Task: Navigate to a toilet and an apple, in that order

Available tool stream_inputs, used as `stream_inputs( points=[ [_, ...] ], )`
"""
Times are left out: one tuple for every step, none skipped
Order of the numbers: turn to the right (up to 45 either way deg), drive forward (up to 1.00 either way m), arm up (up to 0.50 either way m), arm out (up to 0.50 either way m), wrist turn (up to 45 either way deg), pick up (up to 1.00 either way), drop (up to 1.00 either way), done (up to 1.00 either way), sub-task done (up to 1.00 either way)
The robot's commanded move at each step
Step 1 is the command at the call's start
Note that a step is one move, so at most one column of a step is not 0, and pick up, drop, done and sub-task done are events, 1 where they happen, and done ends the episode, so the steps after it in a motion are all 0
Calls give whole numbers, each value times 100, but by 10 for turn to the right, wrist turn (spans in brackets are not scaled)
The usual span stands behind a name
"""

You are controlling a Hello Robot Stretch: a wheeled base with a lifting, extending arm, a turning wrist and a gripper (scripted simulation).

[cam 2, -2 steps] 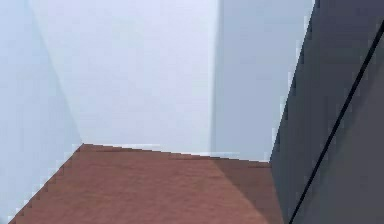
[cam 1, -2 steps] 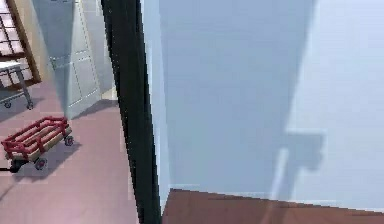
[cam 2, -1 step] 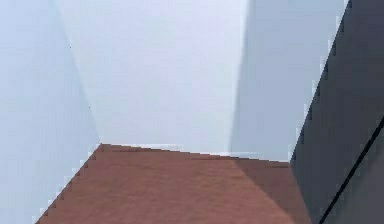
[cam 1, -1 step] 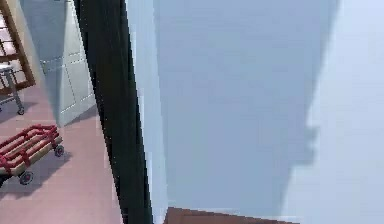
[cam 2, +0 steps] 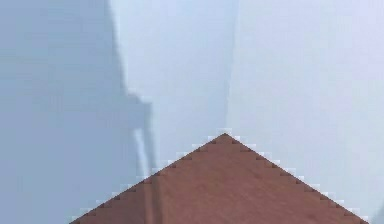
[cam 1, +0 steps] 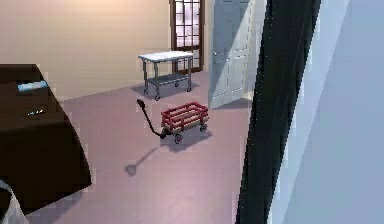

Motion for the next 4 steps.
stream_inputs(
  points=[
    [0,75,0,0,0,0,0,0,0],
    [0,60,0,0,0,0,0,0,0],
    [450,0,0,0,0,0,0,0,0],
    [60,0,0,0,0,0,0,0,0]
  ],
)
